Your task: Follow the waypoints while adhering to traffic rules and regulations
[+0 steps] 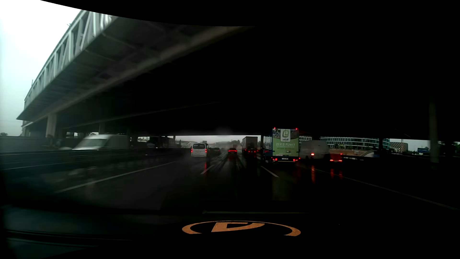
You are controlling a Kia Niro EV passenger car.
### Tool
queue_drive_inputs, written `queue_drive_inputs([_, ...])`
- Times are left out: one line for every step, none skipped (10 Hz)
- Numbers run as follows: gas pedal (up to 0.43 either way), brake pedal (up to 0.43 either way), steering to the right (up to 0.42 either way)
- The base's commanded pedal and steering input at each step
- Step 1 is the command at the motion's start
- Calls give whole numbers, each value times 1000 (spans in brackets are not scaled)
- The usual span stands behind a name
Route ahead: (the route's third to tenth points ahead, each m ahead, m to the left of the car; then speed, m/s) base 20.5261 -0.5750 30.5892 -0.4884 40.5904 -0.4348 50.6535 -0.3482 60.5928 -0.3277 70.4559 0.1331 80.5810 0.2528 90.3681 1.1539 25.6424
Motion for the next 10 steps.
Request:
queue_drive_inputs([59, 0, -2])
queue_drive_inputs([67, 0, -2])
queue_drive_inputs([79, 0, -2])
queue_drive_inputs([87, 0, -2])
queue_drive_inputs([87, 0, -2])
queue_drive_inputs([87, 0, -2])
queue_drive_inputs([98, 0, -2])
queue_drive_inputs([98, 0, -2])
queue_drive_inputs([110, 0, -2])
queue_drive_inputs([138, 0, -3])
